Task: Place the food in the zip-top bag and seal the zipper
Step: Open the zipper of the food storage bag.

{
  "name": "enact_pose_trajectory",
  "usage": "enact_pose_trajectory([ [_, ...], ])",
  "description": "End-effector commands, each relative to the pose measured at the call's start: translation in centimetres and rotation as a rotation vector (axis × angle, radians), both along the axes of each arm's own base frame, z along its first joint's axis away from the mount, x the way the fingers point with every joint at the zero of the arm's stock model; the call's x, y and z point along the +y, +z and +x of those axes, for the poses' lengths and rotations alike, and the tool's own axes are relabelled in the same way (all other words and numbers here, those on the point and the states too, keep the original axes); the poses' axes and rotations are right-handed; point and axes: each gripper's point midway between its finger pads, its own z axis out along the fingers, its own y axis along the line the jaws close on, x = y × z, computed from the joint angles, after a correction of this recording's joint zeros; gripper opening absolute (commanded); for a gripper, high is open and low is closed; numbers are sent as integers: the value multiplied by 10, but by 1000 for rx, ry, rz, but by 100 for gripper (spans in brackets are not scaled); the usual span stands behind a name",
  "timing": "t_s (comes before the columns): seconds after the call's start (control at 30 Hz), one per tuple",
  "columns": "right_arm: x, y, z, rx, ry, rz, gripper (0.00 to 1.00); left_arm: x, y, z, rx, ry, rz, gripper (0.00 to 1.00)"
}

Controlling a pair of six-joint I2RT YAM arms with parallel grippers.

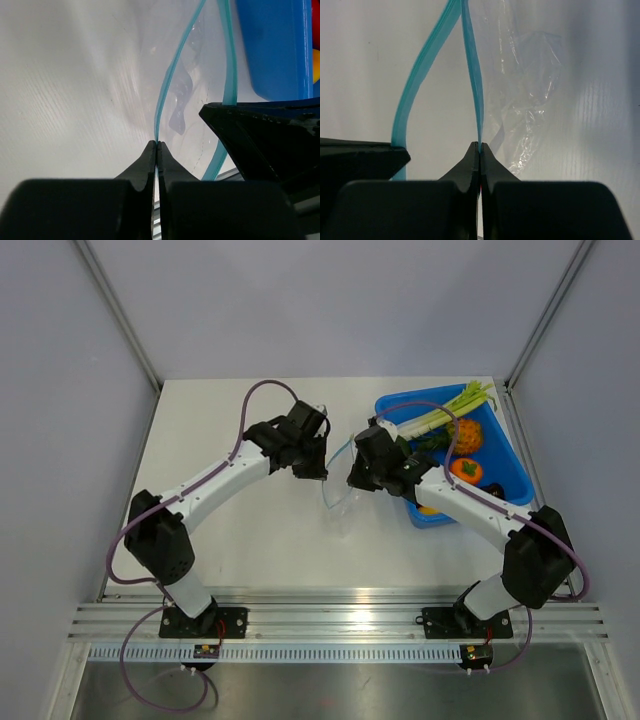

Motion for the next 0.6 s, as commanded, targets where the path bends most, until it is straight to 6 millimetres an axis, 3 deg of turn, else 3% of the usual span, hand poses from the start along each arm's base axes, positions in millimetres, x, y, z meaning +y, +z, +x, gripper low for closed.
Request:
enact_pose_trajectory([
  [0.0,-7,15,-1,-67,22,-15,0,9,25,20,-96,35,-38,0],
  [0.17,-3,29,-3,-103,91,13,0,40,56,35,-161,86,-56,0],
  [0.33,19,53,-4,-123,159,122,0,46,86,40,-228,84,-83,0],
  [0.4,26,58,-2,-135,173,151,0,44,84,42,-227,85,-90,0],
  [0.43,27,56,-1,-133,172,152,0,45,73,40,-205,90,-76,0],
  [0.57,19,30,1,-83,143,109,0,48,39,37,-154,101,-41,0],
])
